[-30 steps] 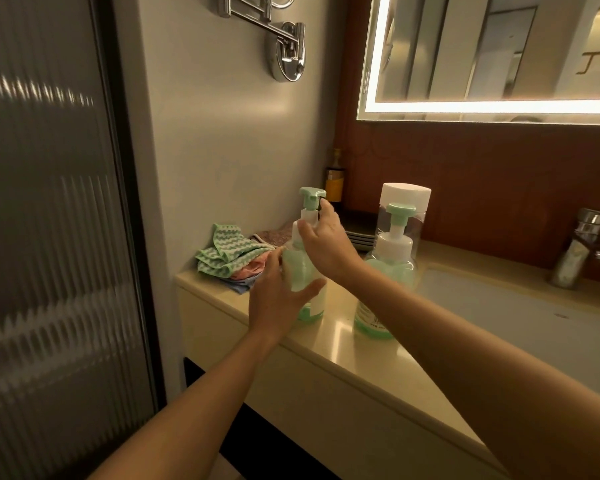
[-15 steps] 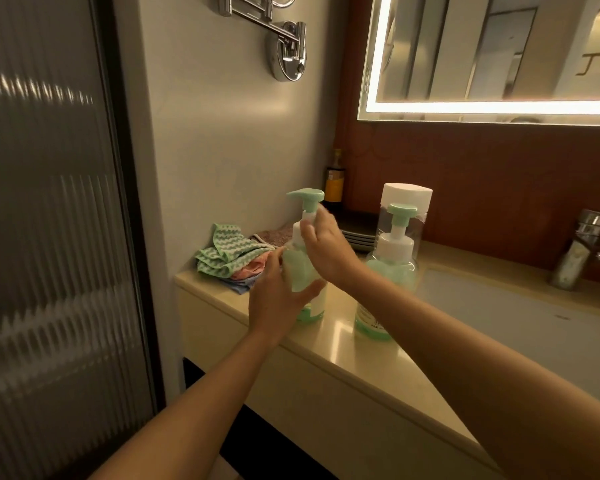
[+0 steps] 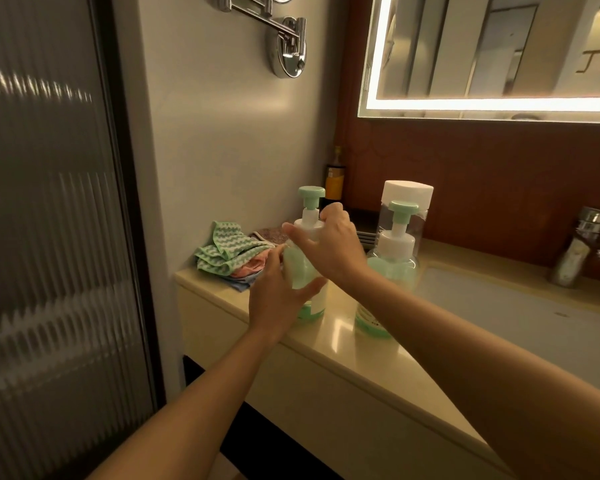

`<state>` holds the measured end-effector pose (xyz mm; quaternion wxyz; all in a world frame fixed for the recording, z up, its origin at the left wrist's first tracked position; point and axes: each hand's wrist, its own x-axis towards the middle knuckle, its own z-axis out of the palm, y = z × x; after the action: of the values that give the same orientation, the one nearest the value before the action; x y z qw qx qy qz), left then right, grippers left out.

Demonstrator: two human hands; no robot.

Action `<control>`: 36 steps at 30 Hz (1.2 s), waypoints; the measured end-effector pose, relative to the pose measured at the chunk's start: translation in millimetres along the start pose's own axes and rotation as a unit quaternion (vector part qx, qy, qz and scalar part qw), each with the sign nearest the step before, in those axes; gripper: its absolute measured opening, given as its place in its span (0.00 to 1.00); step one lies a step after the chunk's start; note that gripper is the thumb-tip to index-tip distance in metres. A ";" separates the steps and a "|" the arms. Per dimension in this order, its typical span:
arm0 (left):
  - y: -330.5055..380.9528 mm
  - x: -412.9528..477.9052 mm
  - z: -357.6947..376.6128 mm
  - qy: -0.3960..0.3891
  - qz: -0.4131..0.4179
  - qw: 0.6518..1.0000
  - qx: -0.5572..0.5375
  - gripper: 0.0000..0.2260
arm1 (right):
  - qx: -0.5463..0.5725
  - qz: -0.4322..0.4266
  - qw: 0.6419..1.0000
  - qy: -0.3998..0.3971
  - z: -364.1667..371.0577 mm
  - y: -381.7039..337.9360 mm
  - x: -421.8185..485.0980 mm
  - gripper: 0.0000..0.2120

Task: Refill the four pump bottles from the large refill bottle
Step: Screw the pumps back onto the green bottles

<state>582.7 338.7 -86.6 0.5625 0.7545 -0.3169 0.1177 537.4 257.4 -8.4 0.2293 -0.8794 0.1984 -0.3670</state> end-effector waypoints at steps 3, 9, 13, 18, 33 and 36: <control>-0.8 0.2 0.7 0.009 0.015 1.000 0.001 0.36 | 0.108 -0.017 0.994 -0.029 6.7 1.1 -5.5 0.25; -2.6 0.6 1.3 0.009 0.009 1.000 0.005 0.37 | 0.055 0.001 0.997 0.057 8.5 4.7 -5.6 0.27; -2.2 -0.2 0.7 0.003 0.002 1.000 -0.017 0.36 | -0.036 0.015 0.999 0.018 4.3 0.9 -2.1 0.34; -0.8 0.0 0.6 0.007 0.015 1.000 -0.008 0.34 | 0.156 -0.006 0.988 -0.018 2.7 1.7 -7.7 0.25; 0.0 -1.1 -0.2 0.010 0.019 1.000 -0.006 0.34 | 0.152 -0.008 0.988 0.016 4.6 6.0 -10.3 0.22; -0.7 -0.9 0.2 0.002 0.006 1.000 -0.011 0.35 | 0.101 -0.005 0.994 0.030 3.6 5.1 -6.0 0.27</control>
<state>582.4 339.0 -87.7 0.5706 0.7461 -0.3218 0.1196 535.2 257.2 -16.8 0.3091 -0.8414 0.1624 -0.4126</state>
